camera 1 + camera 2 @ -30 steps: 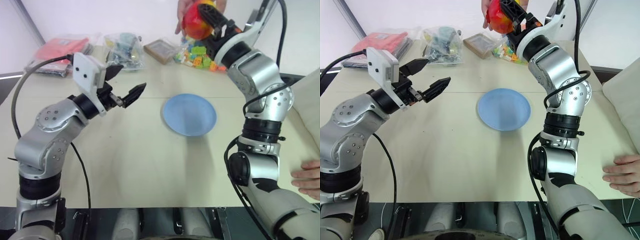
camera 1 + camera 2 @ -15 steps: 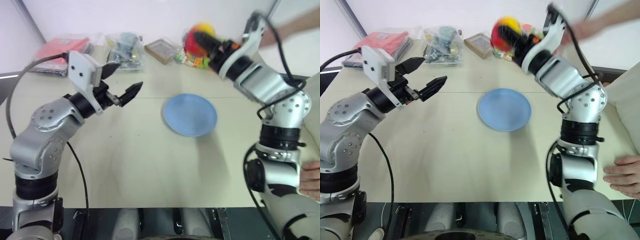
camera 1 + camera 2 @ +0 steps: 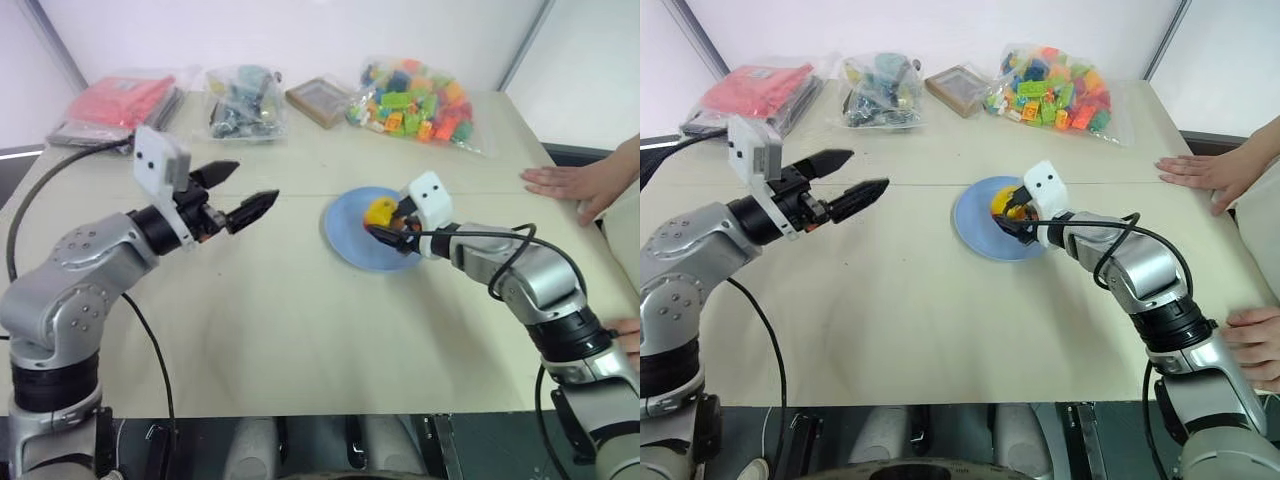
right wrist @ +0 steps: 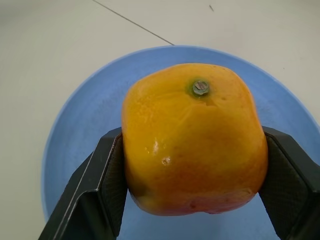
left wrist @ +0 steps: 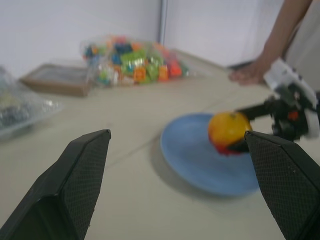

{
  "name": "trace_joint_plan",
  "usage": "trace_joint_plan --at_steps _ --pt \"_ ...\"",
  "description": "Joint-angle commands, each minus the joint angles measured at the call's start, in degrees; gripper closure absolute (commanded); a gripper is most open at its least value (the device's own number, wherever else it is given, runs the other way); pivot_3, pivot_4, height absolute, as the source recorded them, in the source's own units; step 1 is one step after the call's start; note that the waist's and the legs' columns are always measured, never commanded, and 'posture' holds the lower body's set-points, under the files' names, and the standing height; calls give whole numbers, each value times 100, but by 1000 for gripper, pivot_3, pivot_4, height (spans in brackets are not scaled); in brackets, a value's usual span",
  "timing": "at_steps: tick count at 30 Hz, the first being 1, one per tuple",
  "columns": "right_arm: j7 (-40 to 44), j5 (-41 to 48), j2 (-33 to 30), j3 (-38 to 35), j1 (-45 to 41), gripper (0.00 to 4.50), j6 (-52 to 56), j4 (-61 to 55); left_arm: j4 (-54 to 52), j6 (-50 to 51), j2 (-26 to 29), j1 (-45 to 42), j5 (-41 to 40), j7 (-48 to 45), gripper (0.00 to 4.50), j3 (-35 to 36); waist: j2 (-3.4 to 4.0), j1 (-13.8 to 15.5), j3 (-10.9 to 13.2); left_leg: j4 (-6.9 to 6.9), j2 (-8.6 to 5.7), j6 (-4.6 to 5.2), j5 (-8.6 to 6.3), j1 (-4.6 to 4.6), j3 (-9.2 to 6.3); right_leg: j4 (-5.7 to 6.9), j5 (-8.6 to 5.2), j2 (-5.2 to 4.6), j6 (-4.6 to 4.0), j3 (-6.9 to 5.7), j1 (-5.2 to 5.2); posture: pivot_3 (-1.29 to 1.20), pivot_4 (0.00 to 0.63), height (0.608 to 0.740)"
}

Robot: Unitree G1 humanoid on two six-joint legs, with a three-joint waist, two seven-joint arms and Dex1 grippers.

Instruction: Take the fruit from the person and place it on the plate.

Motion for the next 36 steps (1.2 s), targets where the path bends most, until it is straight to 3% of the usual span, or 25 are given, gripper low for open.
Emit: trace_joint_plan --at_steps 1,9,11,13,22,28,36 --pt "184 -302 111 -209 10 1627 -83 -79 -188 63 184 75 -58 -172 0 2 0 6 0 0 0 0 0 0 0 0 0 -1 0 0 0 0 150 731" --pt "468 -747 351 -364 2 1627 -77 -36 -149 34 415 288 96 -353 0 -148 0 13 0 1 -1 0 0 0 1 0 0 -3 -1 0 1 0 150 731" --pt "563 -815 374 -419 20 604 -76 -73 -144 26 409 269 98 -356 0 -161 0 9 0 1 -1 0 0 0 1 0 0 -3 -1 0 1 0 150 731" --pt "662 -845 377 -491 42 19 -18 -152 -155 19 404 255 119 -376 0 -187 0 9 0 1 -1 0 0 0 1 1 0 -3 -1 0 1 0 150 731" --pt "1301 -752 -83 -1083 147 19 139 -592 -129 0 412 191 161 -491 0 -218 0 27 0 1 -2 0 0 0 3 0 0 -4 -1 0 1 0 150 731" --pt "2714 84 -1229 -2409 961 19 -10 -1647 -118 -63 460 208 205 -587 0 -219 0 31 0 1 -3 0 0 0 3 -2 0 -4 0 -1 3 0 150 731" --pt "3265 741 -1897 -3872 1952 19 399 -2031 -50 -144 422 134 251 -675 0 -282 0 19 0 1 -2 0 0 8 4 0 -1 -3 -1 -1 10 0 150 731"
